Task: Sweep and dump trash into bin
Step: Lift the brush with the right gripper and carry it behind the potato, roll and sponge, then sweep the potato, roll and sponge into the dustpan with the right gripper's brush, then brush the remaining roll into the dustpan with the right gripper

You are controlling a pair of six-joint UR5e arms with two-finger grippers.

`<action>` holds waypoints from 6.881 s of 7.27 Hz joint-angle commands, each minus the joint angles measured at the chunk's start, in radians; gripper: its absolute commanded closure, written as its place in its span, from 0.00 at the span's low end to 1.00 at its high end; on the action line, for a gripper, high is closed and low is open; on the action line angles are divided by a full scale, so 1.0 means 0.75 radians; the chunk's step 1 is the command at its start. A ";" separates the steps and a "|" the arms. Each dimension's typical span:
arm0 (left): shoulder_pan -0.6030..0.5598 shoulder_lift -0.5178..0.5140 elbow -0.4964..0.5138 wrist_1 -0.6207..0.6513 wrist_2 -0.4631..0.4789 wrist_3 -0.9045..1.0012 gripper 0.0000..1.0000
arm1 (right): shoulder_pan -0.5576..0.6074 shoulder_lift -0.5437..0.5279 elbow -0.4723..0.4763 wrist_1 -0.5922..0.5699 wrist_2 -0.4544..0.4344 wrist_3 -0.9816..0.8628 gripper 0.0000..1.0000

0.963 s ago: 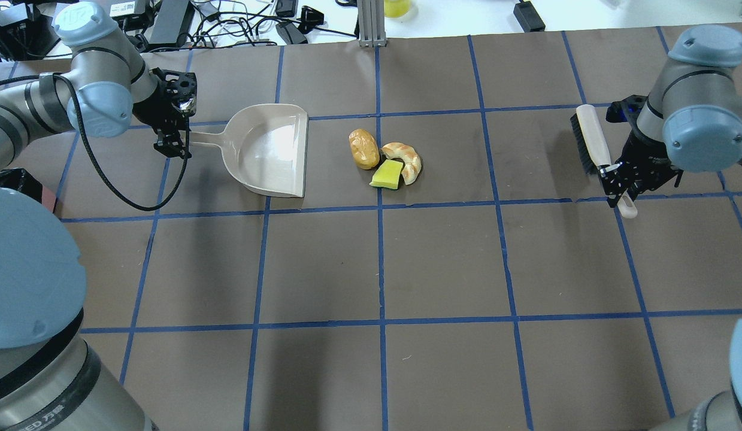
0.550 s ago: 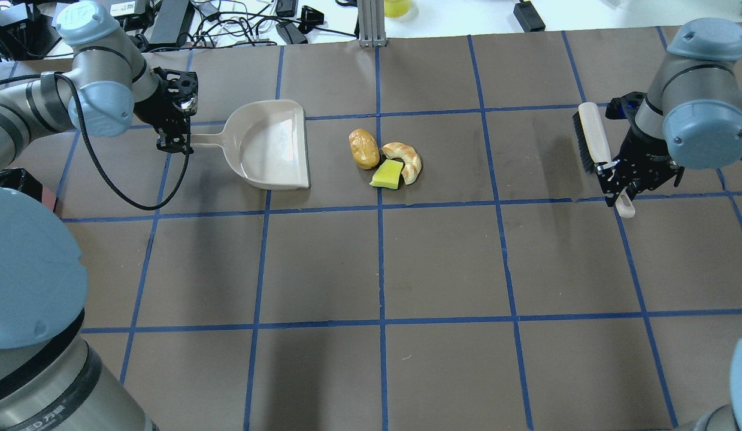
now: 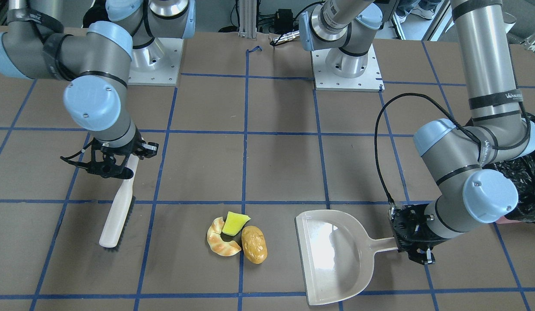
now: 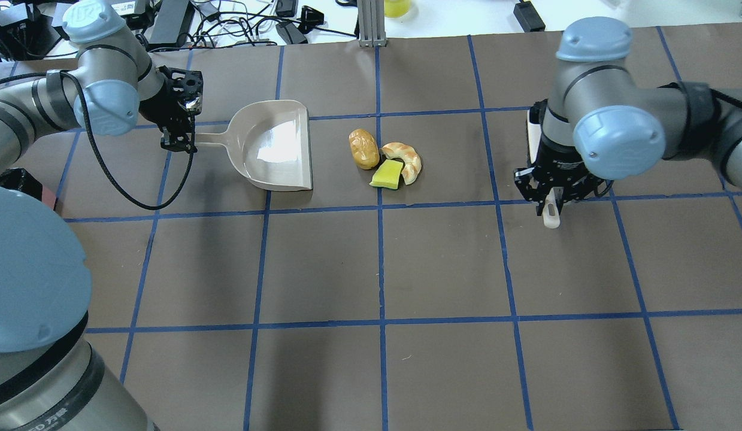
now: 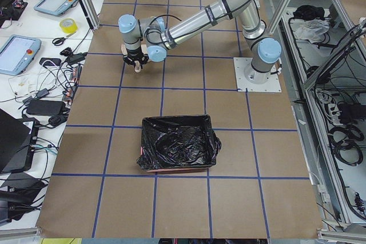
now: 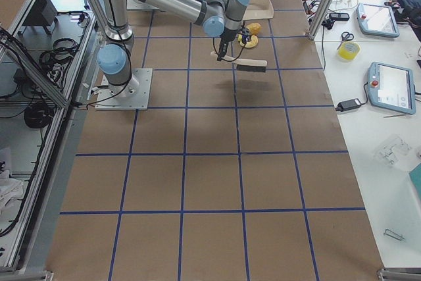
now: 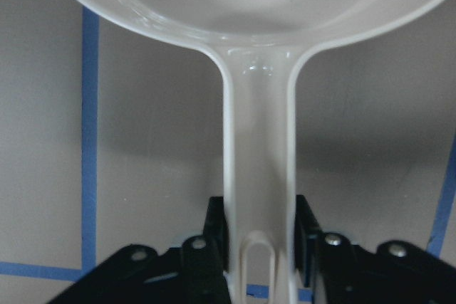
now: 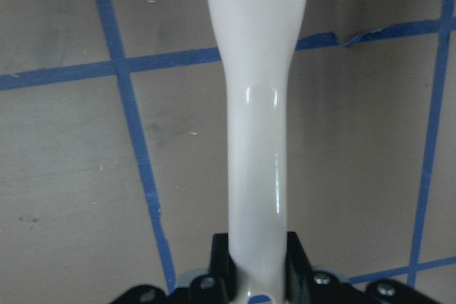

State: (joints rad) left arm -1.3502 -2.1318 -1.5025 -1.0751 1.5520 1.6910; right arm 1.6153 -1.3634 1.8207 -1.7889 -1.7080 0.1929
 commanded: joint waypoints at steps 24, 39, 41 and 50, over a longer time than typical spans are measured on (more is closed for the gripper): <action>-0.041 0.014 -0.005 -0.023 0.099 0.061 0.95 | 0.701 0.556 -0.556 -0.253 0.320 0.460 1.00; -0.041 0.001 0.001 -0.027 0.103 -0.035 0.95 | 0.462 0.690 -0.805 -0.126 0.126 -0.018 1.00; -0.041 0.003 0.001 -0.037 0.107 -0.056 0.95 | 0.464 0.762 -0.883 -0.122 0.130 -0.012 1.00; -0.088 0.005 0.005 -0.039 0.178 -0.115 0.95 | 0.714 0.748 -0.892 -0.147 0.369 0.479 1.00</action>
State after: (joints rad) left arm -1.4158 -2.1280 -1.4994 -1.1057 1.6865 1.6045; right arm 2.1318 -0.8002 1.1546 -1.8949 -1.4443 0.5268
